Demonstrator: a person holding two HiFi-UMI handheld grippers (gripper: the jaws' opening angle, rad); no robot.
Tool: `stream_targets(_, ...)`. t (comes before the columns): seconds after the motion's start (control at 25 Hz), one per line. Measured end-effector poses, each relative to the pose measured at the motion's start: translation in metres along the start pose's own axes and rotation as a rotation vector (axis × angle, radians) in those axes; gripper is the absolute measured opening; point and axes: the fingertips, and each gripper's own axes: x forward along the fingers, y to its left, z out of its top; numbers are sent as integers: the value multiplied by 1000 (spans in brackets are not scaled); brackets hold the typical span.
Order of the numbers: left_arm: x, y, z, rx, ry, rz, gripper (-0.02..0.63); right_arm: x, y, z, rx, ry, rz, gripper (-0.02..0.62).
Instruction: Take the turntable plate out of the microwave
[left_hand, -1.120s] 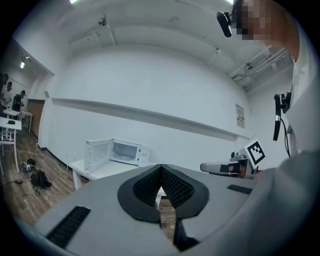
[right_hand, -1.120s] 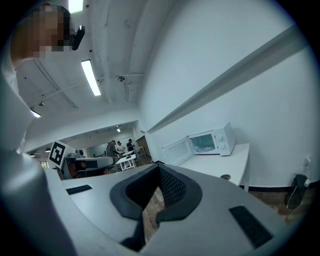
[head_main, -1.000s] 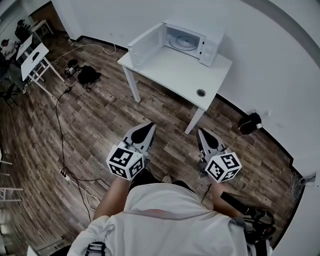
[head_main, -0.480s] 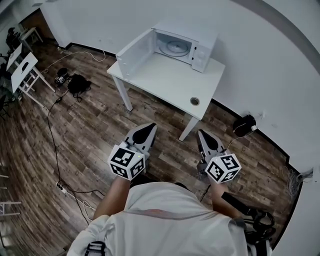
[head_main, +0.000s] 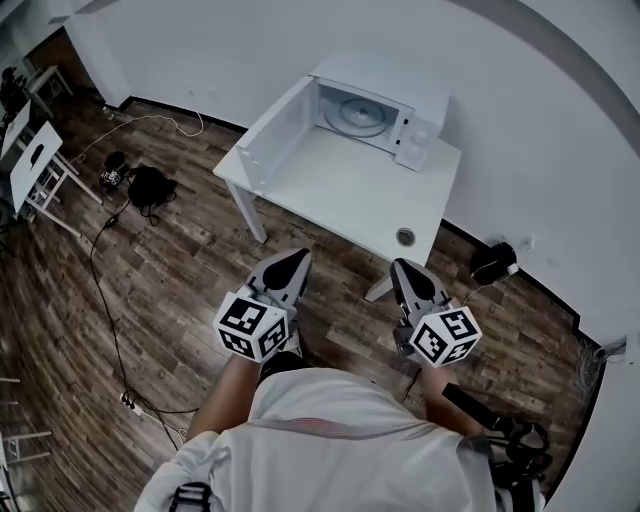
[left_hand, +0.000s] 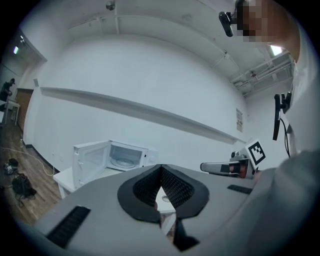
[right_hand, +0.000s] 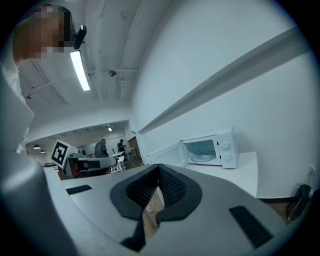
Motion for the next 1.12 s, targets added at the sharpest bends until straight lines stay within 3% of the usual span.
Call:
stream_targets(0.56,69,162,43,27,22,-129,11,175,13,26,-11,4,-96,3)
stream_targets(0.8,92,177,33,-25,37,-181,11,201,1,26,-6,38,-138,3)
stream_targets(1.12,129,186,34,-33,42,-182,11,237,-27,34,-7,37,-106,3)
